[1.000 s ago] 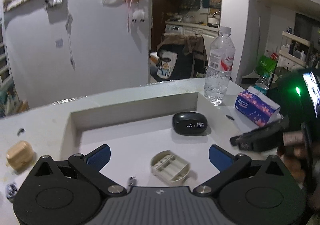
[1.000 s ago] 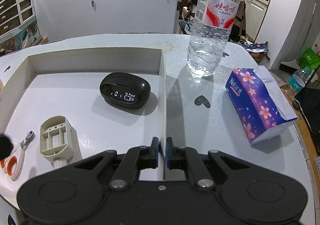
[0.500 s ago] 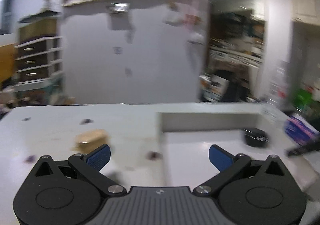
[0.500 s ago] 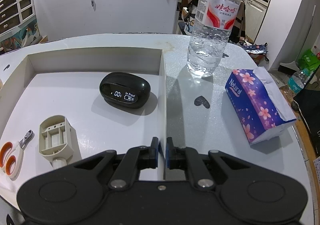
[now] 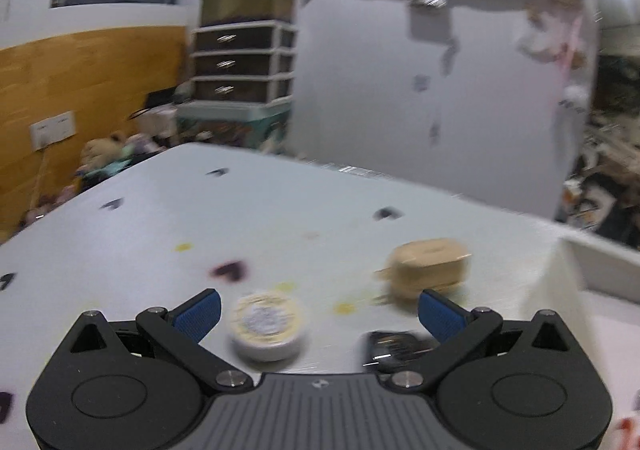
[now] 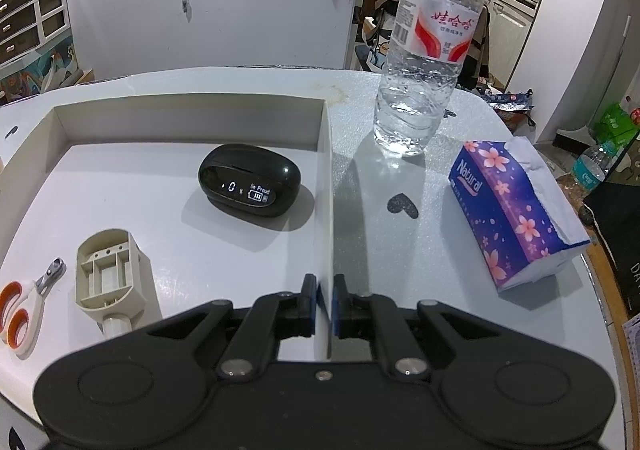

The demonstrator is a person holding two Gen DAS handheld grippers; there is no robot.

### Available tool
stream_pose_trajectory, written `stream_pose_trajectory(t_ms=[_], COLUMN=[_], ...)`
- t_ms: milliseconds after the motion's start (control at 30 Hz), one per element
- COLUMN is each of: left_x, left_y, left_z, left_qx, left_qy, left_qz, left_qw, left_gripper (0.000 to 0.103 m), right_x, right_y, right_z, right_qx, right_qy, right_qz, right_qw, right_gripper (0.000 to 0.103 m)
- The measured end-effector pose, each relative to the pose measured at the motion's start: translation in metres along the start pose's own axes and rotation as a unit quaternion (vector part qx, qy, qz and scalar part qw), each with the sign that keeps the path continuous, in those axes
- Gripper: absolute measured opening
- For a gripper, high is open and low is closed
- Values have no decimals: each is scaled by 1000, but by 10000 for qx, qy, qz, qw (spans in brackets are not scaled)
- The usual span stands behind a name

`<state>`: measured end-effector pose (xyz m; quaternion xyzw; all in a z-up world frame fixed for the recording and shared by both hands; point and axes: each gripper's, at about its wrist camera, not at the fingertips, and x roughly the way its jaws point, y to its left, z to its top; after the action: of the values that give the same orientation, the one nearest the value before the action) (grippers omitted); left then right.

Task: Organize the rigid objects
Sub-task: 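Close the left gripper on the round tape measure, then carry the tape measure into the white tray and open the left gripper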

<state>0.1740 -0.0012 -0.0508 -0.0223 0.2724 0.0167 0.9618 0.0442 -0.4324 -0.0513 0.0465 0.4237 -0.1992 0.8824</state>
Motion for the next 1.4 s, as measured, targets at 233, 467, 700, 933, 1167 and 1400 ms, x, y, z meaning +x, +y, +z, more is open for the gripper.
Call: stream_pose_trajectory(t_ms=[233,467,700,933,1167,1400], left_x=[21,33,33,33,21,-31], left_y=[22,24,22,15,15,-16], left_z=[-9,-13,-11,-11,-11,-8], left_qx=[-284,-258,-204,19,-129,-16], left_qy=[398,406,363,326,13,-690], left_qz=[319,500,499,365,257,-710], left_qw=[9983,9976,9979,9988,9996,9951], left_gripper=[103,87,71,53,53,53], right_x=[0,0,0,0,0,0], right_y=[0,0,0,0,1,1], right_z=[0,0,0,0,0,0], right_qx=[2,-8,-14,-16,-36,-36], right_qy=[-5,-8,-9,-10,-12,-11], right_qz=[-1,-9,-14,-20,-41,-41], right_qw=[10000,10000,10000,10000,10000,10000], right_gripper=[8,8,8,8,8,8])
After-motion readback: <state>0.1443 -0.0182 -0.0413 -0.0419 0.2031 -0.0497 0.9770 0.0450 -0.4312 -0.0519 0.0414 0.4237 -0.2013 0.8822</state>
